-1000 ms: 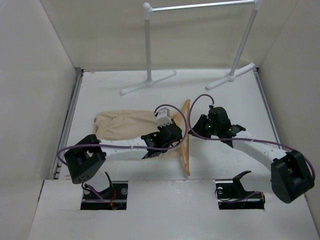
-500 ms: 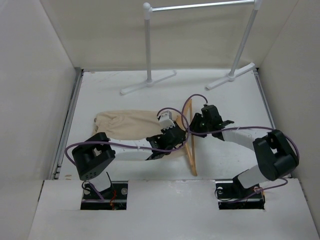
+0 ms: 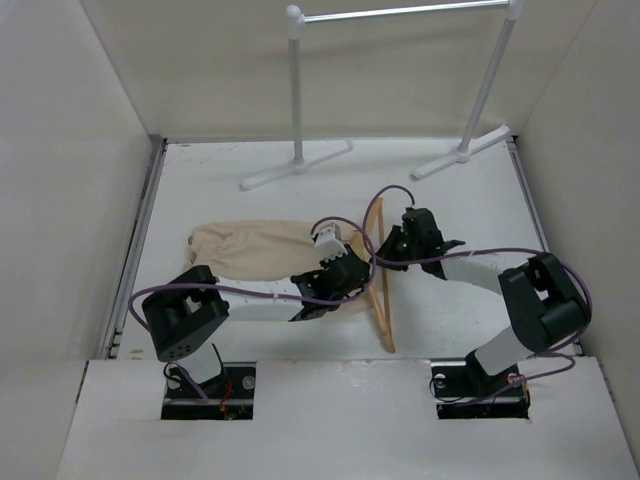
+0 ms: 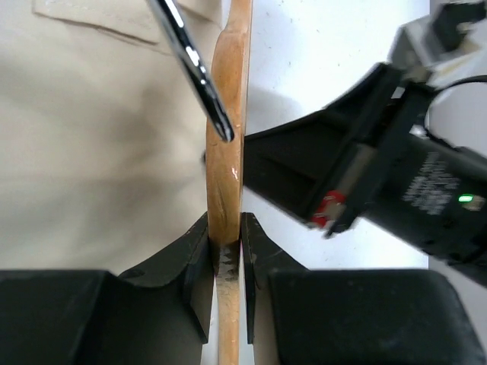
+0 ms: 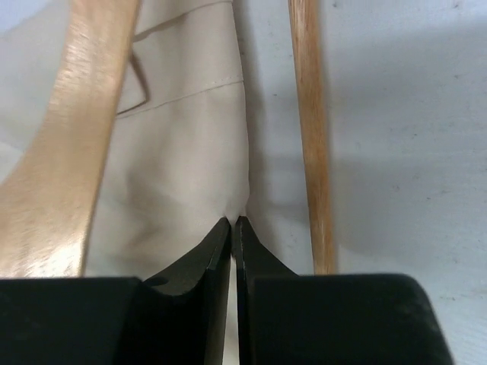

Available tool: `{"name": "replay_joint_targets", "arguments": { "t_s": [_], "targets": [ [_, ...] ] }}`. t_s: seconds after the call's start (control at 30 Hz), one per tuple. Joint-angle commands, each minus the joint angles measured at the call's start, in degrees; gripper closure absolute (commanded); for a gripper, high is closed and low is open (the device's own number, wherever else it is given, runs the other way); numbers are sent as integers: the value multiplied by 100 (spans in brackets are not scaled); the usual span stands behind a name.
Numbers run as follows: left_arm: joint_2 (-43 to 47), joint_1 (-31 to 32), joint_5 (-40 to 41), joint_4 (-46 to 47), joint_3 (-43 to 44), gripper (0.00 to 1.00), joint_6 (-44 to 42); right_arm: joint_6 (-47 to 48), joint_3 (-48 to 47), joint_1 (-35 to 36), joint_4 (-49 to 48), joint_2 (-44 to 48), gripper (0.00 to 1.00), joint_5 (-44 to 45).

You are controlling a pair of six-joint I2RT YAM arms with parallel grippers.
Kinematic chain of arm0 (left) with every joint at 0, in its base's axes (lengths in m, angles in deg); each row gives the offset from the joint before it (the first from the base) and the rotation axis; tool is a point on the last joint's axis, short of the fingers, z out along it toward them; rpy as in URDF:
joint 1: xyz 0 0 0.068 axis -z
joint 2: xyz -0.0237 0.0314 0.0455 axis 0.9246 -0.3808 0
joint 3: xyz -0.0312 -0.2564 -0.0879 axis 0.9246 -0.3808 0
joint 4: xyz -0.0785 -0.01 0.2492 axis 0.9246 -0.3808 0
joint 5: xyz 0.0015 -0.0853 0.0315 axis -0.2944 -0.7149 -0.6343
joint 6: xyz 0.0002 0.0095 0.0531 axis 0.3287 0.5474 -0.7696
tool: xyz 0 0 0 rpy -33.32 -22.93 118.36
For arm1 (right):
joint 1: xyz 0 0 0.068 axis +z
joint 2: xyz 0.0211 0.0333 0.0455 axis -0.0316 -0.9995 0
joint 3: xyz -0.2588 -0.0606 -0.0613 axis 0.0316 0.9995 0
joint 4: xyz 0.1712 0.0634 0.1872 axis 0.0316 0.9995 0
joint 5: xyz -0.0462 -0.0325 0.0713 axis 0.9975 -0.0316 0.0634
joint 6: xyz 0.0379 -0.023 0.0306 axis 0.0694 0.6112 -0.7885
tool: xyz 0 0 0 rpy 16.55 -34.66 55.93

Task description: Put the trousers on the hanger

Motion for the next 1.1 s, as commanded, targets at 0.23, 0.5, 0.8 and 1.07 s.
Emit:
{"name": "replay_joint_targets", "arguments": {
  "t_s": [0.23, 0.5, 0.8, 1.07],
  "targets": [
    [1025, -466, 176, -900, -749, 99, -128, -135, 111, -646, 98, 1317, 90, -190],
    [2274, -1133, 299, -1770, -1417, 99, -602, -126, 348, -884, 90, 1336, 90, -225],
    [2583, -1319, 483, -2140, -1190, 99, -1928, -12, 489, -1148, 20, 1143, 89, -225],
    [2301, -1354, 484, -1824, -627, 99, -2747, -12, 436, -1121, -77, 835, 88, -155]
  ]
}}
